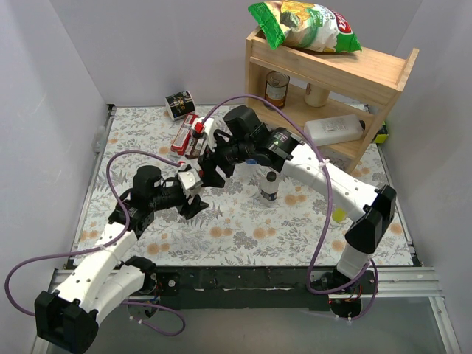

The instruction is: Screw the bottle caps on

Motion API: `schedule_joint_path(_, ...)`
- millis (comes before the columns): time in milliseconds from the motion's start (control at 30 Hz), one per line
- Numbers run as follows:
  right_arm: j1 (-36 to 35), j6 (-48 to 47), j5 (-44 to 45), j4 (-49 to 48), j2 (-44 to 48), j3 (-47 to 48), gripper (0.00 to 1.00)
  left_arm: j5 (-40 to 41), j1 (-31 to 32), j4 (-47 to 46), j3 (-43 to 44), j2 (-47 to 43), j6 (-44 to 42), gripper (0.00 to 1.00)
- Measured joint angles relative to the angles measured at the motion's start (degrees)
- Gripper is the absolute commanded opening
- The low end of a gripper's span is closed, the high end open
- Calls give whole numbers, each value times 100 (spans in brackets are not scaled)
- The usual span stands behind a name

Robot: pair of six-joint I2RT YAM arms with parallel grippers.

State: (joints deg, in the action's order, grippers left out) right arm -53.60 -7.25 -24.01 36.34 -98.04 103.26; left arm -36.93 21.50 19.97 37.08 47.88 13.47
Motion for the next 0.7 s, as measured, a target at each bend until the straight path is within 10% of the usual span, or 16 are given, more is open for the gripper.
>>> schedule_joint_path(700,238,-3193,-929,1215,660,168,80,-951,0,317,61,146,-260,0)
